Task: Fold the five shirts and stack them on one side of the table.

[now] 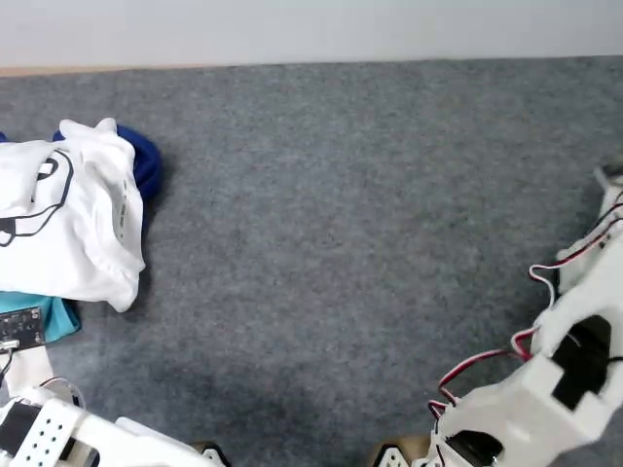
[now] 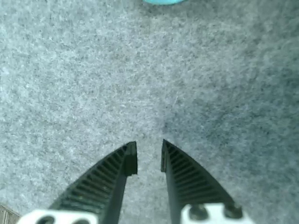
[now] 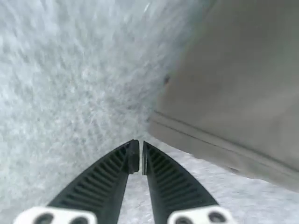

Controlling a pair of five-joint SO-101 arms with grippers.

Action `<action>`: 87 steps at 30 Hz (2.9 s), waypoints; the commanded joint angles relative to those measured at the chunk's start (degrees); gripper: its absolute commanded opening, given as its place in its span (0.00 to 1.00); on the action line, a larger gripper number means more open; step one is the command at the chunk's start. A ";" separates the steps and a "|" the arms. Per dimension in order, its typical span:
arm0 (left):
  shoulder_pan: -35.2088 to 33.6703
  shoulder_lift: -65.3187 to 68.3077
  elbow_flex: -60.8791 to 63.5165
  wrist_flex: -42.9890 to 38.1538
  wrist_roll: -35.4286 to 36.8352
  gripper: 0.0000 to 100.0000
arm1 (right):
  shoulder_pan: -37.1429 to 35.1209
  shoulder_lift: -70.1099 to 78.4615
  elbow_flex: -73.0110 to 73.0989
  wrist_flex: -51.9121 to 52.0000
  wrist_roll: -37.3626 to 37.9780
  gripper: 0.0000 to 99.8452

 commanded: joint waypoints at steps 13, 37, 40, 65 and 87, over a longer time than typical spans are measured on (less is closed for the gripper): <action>0.44 -0.79 -0.66 -0.88 -0.53 0.10 | 6.90 12.88 -1.05 -9.89 2.02 0.01; 1.67 -0.79 -2.59 0.35 -0.44 0.10 | -6.99 -11.56 -2.99 10.59 -8.70 0.01; 2.46 -0.79 -7.96 5.19 -0.35 0.10 | -10.86 -14.73 -2.02 12.88 -12.48 0.01; 44.75 33.58 -51.12 22.95 10.02 0.20 | -21.14 -25.89 19.78 12.70 -13.54 0.01; 44.92 67.43 -59.30 3.25 5.54 0.18 | -21.14 -25.98 19.60 12.70 -13.45 0.01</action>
